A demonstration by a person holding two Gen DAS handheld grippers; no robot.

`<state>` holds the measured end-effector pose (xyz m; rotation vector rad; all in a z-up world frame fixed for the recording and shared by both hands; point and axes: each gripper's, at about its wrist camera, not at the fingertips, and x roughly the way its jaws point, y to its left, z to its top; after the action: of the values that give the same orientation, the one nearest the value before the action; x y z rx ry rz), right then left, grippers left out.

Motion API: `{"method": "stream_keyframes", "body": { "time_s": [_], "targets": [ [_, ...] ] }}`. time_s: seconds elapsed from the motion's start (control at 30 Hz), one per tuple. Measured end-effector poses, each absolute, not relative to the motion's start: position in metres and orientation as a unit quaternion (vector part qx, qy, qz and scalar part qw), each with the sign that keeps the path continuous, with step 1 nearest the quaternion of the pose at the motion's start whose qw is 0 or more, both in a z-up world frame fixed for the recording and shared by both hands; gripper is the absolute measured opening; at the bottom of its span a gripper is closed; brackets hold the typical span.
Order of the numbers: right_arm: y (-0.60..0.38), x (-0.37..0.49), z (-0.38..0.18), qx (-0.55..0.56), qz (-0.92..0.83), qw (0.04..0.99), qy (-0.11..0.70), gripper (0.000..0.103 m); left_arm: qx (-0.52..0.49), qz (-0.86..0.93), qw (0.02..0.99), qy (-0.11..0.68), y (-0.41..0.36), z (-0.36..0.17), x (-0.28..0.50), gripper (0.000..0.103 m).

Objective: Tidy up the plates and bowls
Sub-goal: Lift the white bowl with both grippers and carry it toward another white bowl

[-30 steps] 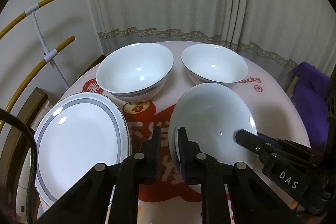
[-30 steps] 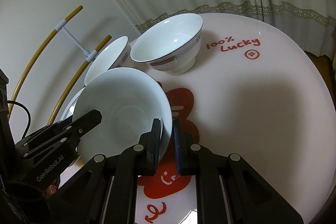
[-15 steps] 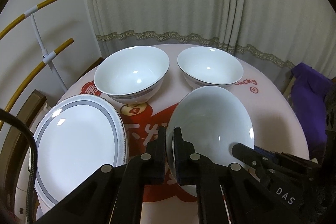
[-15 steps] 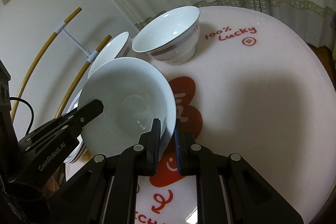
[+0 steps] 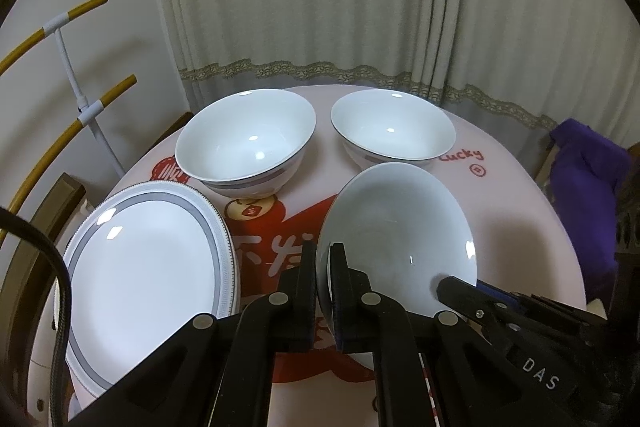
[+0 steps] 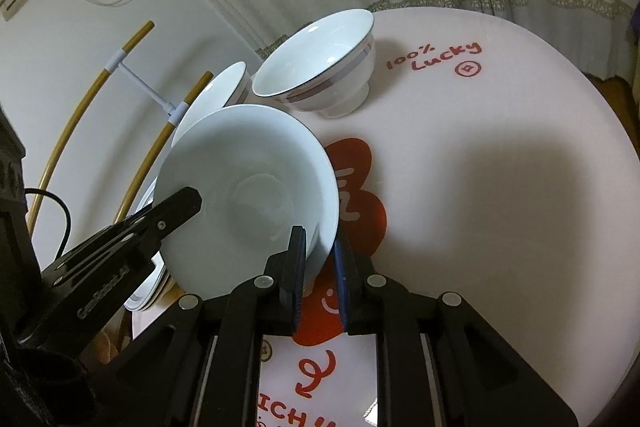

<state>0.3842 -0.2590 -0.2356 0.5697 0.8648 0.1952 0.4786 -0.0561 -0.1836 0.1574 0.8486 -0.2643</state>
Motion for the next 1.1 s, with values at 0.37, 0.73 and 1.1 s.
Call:
{"method": "stream_keyframes", "body": {
  "time_s": [0.37,0.73,1.1],
  "targets": [
    [-0.263,0.377,-0.226,0.264,0.107,0.874,0.393,0.012,0.067,-0.141,0.903,0.401,-0.05,-0.179,0.479,0.004],
    [-0.253,0.374,-0.18,0.236,0.121,0.893,0.364,0.012,0.039,-0.158,0.913,0.374,-0.029,-0.144,0.475,0.005],
    [-0.222,0.409,-0.126,0.185,0.137,0.912,0.338,0.012,0.019,-0.14,0.932,0.335,0.007,-0.108,0.489,0.005]
  ]
}}
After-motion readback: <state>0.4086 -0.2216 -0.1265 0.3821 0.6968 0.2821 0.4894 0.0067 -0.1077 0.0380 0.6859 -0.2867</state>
